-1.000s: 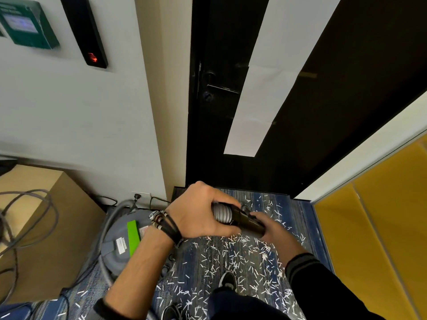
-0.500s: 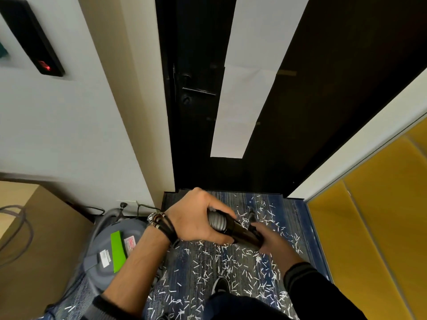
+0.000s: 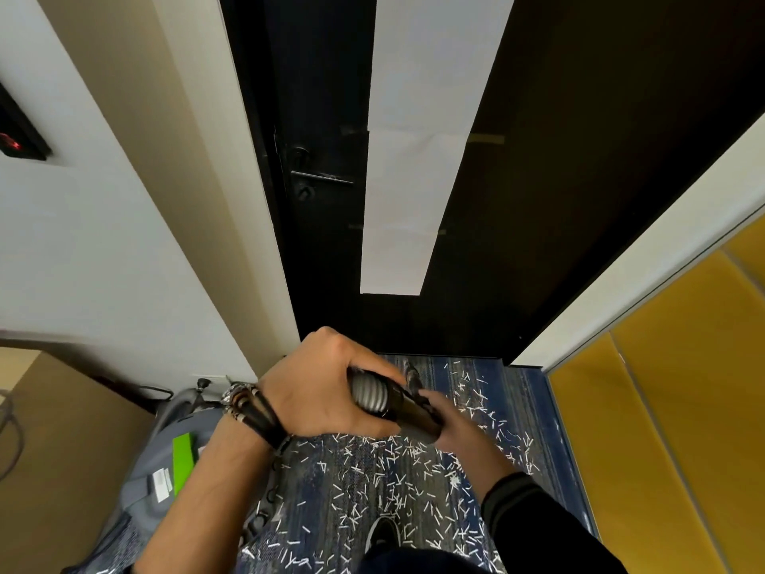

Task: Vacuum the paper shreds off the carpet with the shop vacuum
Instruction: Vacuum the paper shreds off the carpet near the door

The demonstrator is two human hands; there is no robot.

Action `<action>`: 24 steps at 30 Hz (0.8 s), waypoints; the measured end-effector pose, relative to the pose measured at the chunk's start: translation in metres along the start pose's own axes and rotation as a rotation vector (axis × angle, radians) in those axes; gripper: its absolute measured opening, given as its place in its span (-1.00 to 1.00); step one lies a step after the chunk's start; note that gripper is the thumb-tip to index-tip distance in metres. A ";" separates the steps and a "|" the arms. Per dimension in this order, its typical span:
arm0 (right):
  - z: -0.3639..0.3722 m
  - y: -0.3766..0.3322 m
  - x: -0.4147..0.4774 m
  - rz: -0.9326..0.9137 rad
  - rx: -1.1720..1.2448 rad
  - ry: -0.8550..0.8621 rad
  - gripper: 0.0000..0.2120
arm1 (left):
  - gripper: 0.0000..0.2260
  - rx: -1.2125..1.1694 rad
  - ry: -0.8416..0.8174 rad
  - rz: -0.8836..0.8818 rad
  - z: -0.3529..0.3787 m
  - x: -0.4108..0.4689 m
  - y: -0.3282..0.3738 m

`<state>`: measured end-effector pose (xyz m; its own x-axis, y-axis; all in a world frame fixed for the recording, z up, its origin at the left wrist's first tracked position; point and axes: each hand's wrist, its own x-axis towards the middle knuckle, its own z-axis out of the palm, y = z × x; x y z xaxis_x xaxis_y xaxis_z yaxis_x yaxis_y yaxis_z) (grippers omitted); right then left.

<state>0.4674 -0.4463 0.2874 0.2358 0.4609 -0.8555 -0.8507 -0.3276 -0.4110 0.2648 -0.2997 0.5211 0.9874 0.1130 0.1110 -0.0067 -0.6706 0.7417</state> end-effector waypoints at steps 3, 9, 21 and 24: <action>-0.013 0.001 -0.005 0.022 0.052 0.007 -0.53 | -0.63 -0.006 -0.014 -0.016 0.011 0.007 0.004; -0.058 -0.018 -0.027 0.011 0.103 0.091 -0.62 | -0.63 -0.097 -0.012 -0.061 0.030 0.025 0.008; -0.095 -0.025 -0.016 -0.065 0.030 0.168 -0.64 | -0.63 -0.051 -0.076 -0.007 0.047 0.057 0.015; -0.105 -0.010 -0.041 -0.051 0.038 0.241 -0.63 | -0.63 -0.089 -0.134 -0.017 0.060 0.056 0.012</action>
<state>0.5153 -0.5481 0.2932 0.3801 0.2644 -0.8863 -0.8508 -0.2760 -0.4472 0.3290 -0.3455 0.4966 0.9997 0.0210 0.0129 0.0023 -0.6011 0.7992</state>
